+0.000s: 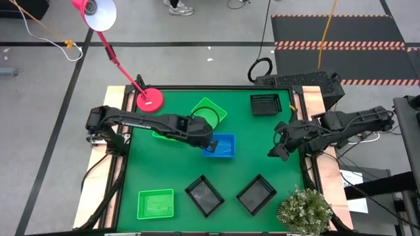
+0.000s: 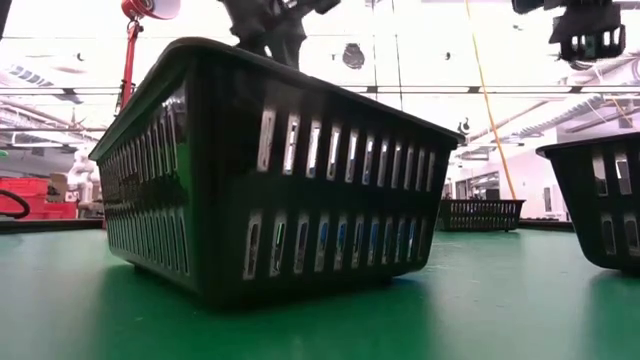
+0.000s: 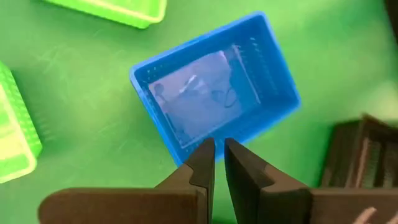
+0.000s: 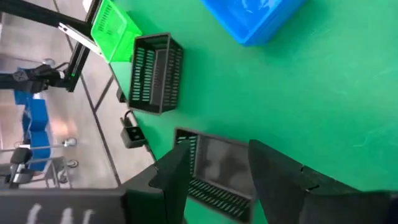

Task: Stack baskets by color
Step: Stack the bottom right black bin on the top black bin

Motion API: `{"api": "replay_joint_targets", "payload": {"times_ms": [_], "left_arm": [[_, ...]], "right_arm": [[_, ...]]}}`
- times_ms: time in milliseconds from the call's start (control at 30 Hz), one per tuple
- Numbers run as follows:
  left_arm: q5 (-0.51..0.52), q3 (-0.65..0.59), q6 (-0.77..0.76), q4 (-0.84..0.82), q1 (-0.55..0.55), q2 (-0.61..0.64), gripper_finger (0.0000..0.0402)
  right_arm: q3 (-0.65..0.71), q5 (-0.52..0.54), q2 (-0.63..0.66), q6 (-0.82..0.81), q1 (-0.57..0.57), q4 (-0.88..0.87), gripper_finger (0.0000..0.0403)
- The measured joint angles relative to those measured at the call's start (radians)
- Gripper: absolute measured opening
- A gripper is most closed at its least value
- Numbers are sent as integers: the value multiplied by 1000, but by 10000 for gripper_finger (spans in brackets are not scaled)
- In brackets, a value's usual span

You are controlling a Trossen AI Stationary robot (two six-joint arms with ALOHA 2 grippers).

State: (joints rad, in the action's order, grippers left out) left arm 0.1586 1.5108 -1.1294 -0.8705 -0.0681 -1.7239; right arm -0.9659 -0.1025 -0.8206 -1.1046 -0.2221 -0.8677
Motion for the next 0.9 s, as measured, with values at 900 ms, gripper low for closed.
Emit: {"api": "replay_joint_targets", "payload": {"times_ms": [900], "left_arm": [[121, 0, -114, -99, -374, 41, 35]], "right_arm": [[-286, -29, -490, -238, -316, -264, 178]]}}
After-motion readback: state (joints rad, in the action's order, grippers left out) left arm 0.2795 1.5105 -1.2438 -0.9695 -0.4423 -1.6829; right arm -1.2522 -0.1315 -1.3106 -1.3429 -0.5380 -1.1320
